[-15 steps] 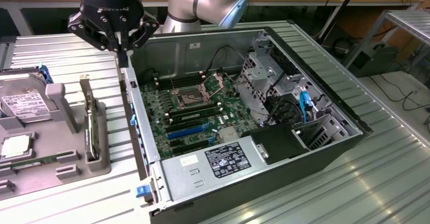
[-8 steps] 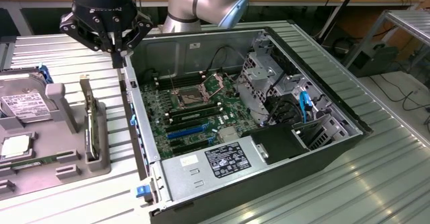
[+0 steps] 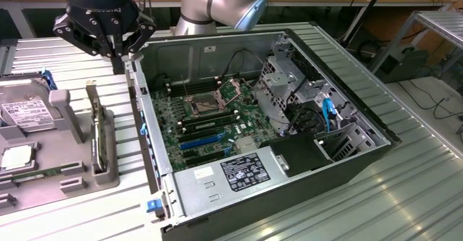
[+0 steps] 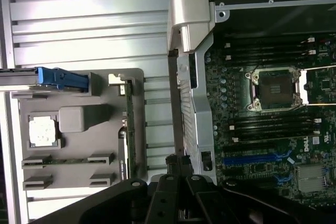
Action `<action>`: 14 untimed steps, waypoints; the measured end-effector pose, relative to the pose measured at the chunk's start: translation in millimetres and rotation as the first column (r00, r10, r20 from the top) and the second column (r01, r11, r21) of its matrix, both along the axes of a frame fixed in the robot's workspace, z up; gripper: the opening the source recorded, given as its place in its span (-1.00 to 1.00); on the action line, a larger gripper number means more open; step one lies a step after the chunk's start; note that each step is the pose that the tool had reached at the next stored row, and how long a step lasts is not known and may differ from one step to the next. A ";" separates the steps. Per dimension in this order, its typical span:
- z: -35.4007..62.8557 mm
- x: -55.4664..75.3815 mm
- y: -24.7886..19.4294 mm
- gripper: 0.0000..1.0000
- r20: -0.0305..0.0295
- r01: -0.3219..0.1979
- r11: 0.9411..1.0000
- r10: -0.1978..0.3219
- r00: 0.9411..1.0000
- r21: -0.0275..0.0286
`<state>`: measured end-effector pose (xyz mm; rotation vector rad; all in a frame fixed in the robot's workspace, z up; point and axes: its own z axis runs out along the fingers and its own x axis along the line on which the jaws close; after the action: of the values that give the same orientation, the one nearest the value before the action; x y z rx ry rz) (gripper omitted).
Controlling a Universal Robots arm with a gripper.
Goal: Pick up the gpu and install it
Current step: 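Reach for the gpu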
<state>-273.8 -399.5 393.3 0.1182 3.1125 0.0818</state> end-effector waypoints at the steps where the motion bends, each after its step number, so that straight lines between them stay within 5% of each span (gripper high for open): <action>1: 0.0 -1.0 0.0 -0.79 0.000 0.000 1.000 0.000 1.000 0.000; 14: 0.0 -24.1 -0.5 -0.79 0.000 0.000 1.000 0.000 1.000 0.003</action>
<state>-297.9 -400.0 393.3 0.1183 3.1125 0.0870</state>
